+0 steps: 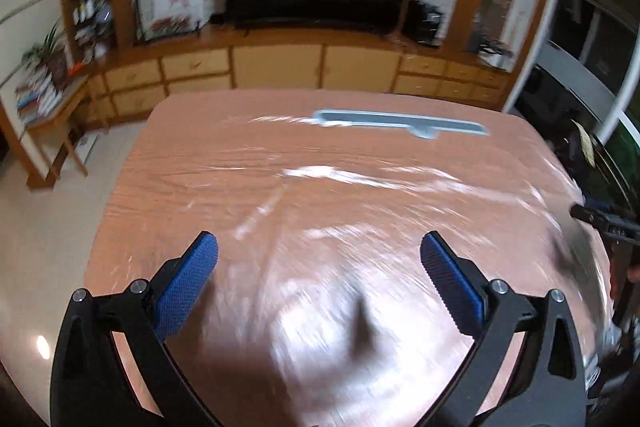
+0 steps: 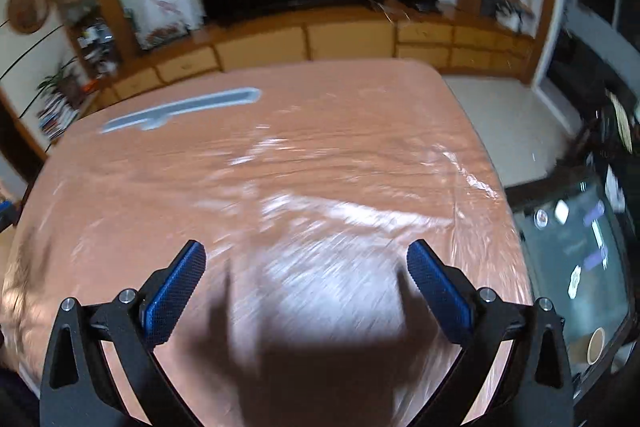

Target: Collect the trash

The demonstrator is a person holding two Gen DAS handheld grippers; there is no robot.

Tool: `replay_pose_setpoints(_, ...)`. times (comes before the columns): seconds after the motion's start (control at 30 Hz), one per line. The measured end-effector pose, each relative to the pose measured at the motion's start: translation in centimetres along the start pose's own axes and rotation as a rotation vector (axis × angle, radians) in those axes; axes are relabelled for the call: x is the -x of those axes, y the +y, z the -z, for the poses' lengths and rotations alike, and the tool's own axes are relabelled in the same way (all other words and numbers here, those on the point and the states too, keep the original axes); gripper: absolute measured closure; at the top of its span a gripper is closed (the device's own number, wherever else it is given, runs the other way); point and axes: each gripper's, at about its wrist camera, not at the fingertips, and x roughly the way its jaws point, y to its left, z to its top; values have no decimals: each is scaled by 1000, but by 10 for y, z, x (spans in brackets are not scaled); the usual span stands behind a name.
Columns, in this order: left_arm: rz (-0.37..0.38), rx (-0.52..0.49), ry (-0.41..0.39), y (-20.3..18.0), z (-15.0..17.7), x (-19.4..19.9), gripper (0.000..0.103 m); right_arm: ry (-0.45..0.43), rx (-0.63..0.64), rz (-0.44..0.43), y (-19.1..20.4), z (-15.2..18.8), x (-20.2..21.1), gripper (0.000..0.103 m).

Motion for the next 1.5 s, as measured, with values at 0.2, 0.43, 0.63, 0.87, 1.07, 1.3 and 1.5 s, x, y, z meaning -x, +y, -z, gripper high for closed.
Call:
replay_pose_setpoints(0.2, -69, 56, 36, 30, -23, -45, 2, 7, -46, 68, -23, -19, -33, 4)
replay_pose_setpoints(0.43, -130, 59, 81, 43, -24, -67, 2, 3, 15, 145, -18, -18, -40, 4)
replay_pose_setpoints(0.63, -184, 32, 104, 39, -26, -71, 2, 3, 14, 144, -18, -20, -41, 4)
replay_pose_setpoints(0.87, -186, 37, 105, 44, -28, -72, 1, 3, 14, 144, -18, -20, -41, 4)
replay_pose_setpoints(1.07, -186, 37, 105, 43, -28, -72, 1, 3, 14, 144, -18, -20, -41, 4)
replay_pose_setpoints(1.3, -190, 39, 105, 43, -28, -72, 1, 3, 14, 144, -18, -20, -41, 4)
replay_pose_setpoints(1.5, -189, 39, 105, 43, -28, -72, 1, 3, 14, 144, -18, -20, -41, 4)
